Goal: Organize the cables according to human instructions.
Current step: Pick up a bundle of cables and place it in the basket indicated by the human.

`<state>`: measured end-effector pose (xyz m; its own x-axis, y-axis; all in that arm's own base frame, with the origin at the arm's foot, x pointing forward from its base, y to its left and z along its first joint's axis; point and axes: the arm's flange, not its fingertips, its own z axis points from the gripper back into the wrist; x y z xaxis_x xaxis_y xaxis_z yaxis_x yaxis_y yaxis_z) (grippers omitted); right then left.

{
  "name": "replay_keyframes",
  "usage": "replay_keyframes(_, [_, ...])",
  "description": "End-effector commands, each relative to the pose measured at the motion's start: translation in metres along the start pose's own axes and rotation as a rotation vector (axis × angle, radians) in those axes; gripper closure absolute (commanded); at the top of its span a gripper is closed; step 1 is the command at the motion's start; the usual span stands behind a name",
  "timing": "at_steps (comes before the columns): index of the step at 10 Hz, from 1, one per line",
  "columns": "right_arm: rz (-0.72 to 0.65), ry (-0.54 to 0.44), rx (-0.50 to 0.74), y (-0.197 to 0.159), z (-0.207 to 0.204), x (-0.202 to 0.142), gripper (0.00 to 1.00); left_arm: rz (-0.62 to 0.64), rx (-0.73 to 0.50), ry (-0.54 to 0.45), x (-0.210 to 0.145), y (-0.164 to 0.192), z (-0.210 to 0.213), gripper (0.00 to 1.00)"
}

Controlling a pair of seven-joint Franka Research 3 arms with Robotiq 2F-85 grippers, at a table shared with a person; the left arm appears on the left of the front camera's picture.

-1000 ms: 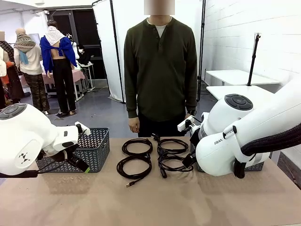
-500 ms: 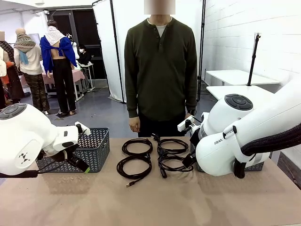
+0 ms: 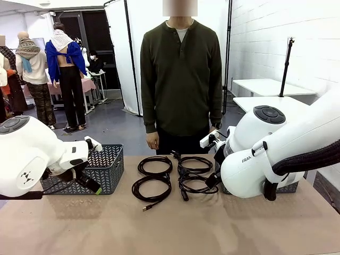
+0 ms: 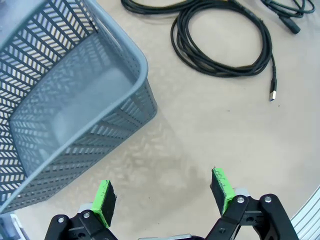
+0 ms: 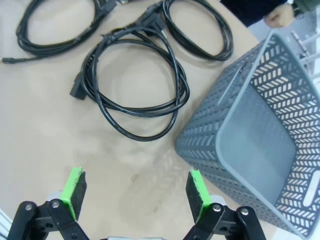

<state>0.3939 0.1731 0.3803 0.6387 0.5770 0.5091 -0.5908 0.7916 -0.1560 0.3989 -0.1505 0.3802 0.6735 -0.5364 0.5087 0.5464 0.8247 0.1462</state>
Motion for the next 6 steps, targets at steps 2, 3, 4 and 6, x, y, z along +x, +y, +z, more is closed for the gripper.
replay_keyframes(2, [0.053,-0.036,0.093,-0.016,0.036,0.011,0.0,-0.037,-0.005,-0.087,0.006,0.007,0.037,0.0])
replay_keyframes(3, [0.066,-0.05,0.116,-0.022,0.048,0.015,0.0,-0.07,-0.016,-0.102,0.01,0.012,0.048,0.0])
replay_keyframes(4, [0.087,-0.077,0.151,-0.03,0.063,0.017,0.0,-0.111,-0.033,-0.118,0.015,0.019,0.06,0.0])
replay_keyframes(6, [0.129,-0.112,0.209,-0.048,0.086,0.021,0.0,-0.197,-0.084,-0.137,0.026,0.031,0.08,0.0])
